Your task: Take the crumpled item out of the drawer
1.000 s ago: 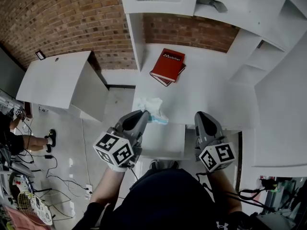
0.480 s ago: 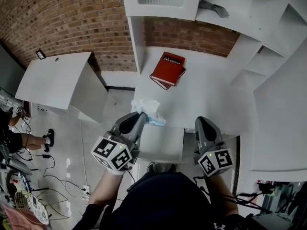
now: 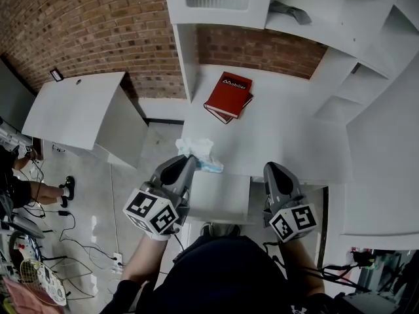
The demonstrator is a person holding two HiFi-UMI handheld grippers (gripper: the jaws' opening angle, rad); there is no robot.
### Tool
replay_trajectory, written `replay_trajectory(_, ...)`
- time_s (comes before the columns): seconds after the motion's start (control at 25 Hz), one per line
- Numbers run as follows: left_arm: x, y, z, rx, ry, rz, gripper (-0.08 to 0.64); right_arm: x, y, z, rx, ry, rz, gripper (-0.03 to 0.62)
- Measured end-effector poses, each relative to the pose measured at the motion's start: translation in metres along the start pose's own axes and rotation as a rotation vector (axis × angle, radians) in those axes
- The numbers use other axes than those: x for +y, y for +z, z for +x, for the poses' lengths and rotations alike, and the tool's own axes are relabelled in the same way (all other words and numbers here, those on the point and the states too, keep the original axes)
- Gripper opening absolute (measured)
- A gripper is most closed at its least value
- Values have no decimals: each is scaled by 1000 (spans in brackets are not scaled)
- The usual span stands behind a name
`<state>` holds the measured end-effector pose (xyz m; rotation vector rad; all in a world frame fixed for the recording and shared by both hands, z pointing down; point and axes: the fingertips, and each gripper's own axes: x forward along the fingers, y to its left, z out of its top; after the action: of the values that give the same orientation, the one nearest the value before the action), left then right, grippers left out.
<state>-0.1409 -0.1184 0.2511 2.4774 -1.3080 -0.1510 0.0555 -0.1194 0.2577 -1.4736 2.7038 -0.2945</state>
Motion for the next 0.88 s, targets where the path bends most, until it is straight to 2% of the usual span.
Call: replay_trajectory(0.88,-10,1,11,11,5,0,14,-18,7,-4,-7,-12,21,2)
